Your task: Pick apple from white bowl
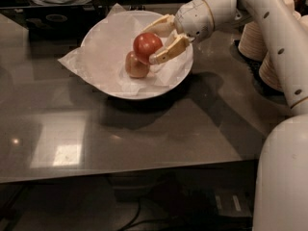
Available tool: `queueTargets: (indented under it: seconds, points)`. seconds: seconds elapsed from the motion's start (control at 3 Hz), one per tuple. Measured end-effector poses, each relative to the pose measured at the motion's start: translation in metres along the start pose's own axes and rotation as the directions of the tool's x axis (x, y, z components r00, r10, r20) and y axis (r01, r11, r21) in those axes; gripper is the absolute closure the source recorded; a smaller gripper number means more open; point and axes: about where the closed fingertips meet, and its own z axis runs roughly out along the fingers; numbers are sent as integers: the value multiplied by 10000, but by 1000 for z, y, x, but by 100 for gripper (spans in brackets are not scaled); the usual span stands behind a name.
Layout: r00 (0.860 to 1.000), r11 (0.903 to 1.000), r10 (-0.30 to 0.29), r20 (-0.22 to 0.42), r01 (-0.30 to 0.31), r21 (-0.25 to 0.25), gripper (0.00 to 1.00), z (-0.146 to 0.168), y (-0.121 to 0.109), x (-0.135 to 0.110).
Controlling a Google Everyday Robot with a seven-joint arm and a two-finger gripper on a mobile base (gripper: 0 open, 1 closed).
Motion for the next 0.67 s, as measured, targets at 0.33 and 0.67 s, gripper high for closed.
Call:
queueTargets:
  seconds: [0.33,0.67]
  points:
    - [9992,9989,140,-375,-123,443,100,-32,0,-8]
    - [9993,9984,137,-334,-118,556,100,-30,-5,-9]
